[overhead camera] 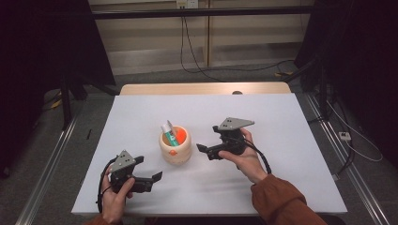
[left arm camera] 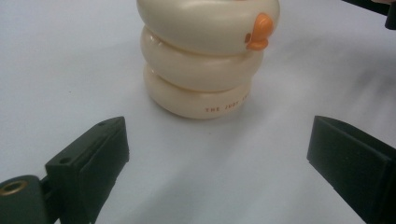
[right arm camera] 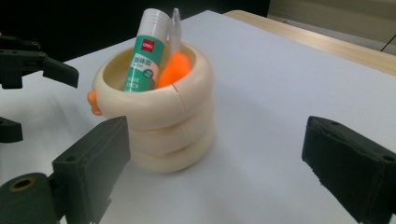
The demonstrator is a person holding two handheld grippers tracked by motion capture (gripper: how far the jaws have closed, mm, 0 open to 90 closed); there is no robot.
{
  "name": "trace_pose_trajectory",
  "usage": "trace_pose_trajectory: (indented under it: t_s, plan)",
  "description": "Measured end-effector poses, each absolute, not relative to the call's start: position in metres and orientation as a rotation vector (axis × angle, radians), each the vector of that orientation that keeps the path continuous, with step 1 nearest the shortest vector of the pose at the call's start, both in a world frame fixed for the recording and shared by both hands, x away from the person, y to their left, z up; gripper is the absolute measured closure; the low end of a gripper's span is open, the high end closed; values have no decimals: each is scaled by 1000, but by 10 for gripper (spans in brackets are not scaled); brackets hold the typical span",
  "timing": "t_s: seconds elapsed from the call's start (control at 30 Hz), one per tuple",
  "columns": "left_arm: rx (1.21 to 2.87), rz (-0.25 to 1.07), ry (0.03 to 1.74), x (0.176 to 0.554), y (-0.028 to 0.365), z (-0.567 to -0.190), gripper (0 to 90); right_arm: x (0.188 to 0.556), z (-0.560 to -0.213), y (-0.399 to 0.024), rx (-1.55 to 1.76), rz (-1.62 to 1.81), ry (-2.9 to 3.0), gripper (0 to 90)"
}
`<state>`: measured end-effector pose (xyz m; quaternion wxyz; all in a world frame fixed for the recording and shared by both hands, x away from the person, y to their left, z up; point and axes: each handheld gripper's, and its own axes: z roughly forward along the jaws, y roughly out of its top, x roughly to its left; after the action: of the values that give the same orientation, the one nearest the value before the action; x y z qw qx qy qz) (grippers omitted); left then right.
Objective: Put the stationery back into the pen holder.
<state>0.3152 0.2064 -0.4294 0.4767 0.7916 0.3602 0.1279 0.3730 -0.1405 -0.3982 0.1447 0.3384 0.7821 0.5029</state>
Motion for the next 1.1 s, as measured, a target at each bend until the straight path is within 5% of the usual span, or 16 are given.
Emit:
trace_pose_trajectory:
  t_s: [1.1]
  plan:
    - [1929,336,870,312,205,-427,55,317,-425,-247,1219,1297,2100,77]
